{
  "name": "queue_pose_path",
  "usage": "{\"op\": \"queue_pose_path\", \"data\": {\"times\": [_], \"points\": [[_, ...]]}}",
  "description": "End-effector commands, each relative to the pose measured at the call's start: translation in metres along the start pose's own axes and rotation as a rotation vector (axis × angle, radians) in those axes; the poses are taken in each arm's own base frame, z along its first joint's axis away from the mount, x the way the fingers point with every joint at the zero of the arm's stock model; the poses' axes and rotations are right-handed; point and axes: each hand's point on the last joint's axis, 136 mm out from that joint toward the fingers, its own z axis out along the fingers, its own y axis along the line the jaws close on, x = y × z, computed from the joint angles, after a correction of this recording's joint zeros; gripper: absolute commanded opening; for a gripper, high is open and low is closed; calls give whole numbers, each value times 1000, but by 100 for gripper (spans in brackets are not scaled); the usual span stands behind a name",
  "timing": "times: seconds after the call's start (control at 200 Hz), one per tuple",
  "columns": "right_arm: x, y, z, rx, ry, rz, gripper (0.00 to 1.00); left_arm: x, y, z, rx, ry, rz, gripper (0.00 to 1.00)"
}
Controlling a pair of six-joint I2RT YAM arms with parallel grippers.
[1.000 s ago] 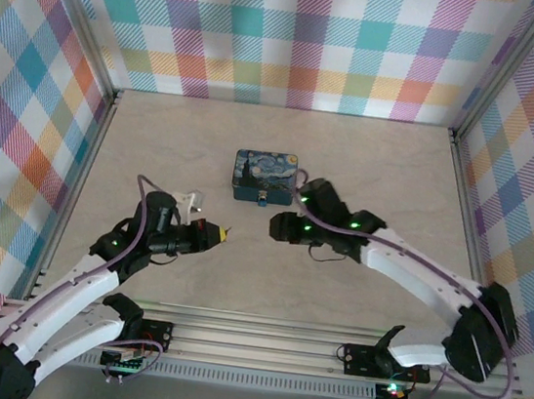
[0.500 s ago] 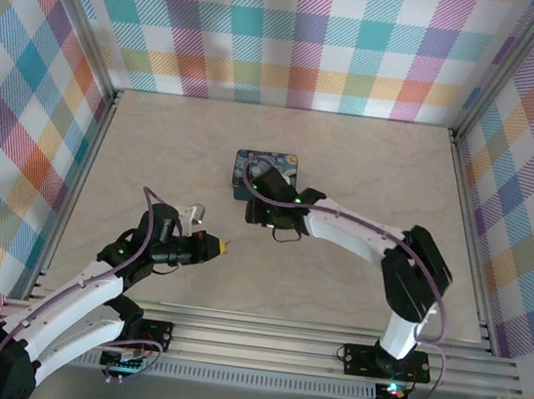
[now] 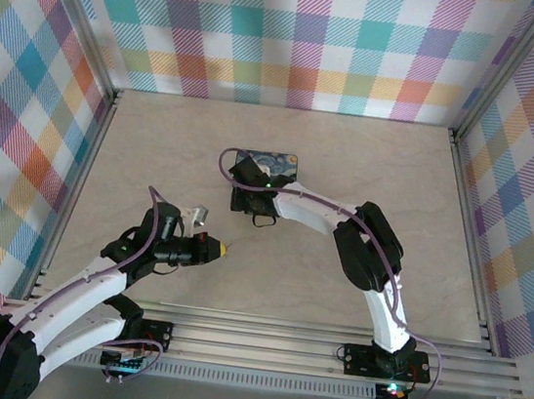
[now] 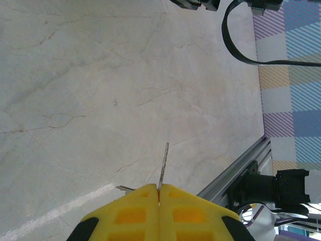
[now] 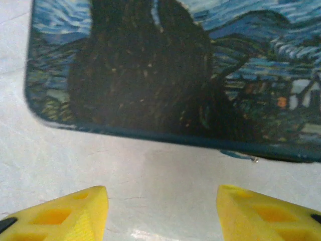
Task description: Unlock a padlock with a key
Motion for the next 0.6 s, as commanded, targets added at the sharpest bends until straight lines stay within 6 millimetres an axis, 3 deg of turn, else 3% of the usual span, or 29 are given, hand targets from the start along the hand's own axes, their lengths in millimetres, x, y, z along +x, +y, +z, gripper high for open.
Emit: {"op": "queue_pose_path", "data": {"times": [0.0,0.235,0.595], "points": [[-4,4,5,-15,-1,6,58,-7,-7,-4,18,-17,31,0],[11,-8,11,3,19,12,57,-8,-3,-3,6,-20,19,0],[8,-22,10,49,5,-22,56,-12,5,-1,-24,-48,-9,0]]}}
